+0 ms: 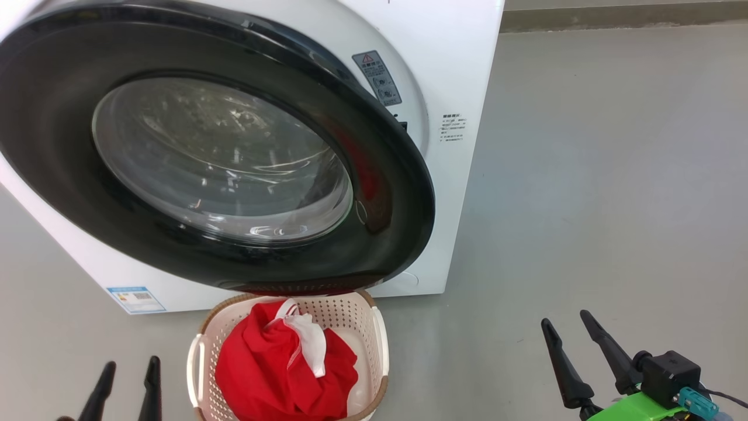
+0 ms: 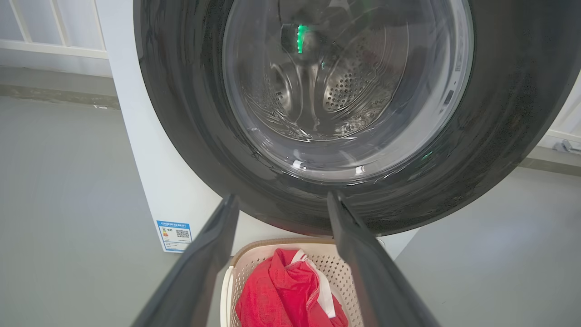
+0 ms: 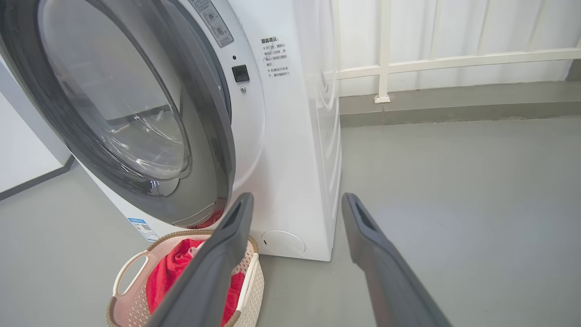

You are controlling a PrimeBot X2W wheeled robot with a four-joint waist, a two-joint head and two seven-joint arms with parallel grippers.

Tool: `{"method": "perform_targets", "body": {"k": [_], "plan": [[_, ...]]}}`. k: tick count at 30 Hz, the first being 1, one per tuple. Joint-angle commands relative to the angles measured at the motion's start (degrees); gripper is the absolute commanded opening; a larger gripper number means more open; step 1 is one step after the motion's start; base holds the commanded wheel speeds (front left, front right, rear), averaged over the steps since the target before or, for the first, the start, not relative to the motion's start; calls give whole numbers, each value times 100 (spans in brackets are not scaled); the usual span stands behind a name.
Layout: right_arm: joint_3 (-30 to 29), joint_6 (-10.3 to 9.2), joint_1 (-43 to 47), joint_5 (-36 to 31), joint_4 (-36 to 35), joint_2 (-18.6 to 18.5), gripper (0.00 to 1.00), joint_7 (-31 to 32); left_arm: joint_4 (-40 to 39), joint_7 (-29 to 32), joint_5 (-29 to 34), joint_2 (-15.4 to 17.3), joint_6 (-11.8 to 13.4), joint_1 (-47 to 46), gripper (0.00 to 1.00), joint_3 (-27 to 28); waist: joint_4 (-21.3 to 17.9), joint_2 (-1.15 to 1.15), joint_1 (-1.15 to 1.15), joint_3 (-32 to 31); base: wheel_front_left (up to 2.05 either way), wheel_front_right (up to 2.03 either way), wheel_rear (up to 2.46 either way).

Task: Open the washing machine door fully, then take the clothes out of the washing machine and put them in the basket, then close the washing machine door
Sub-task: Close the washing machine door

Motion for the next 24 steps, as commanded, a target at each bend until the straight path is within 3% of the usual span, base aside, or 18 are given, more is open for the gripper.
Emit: {"method": "perform_targets", "body": {"k": [1, 10, 24], "plan": [[66, 9, -23, 35, -147, -58, 100, -28, -181, -70, 121, 30, -17, -56, 100, 268, 5, 0, 0, 0, 0, 0, 0], [16, 9, 40, 20, -77, 3, 100, -28, -96, -71, 429, -196, -17, 39, 100, 327, 13, 0, 0, 12, 0, 0, 0], [43, 9, -16, 38, -108, 45, 100, -28, -210, -71, 516, -225, -17, 30, 100, 337, 54, 0, 0, -14, 0, 0, 0]]}}
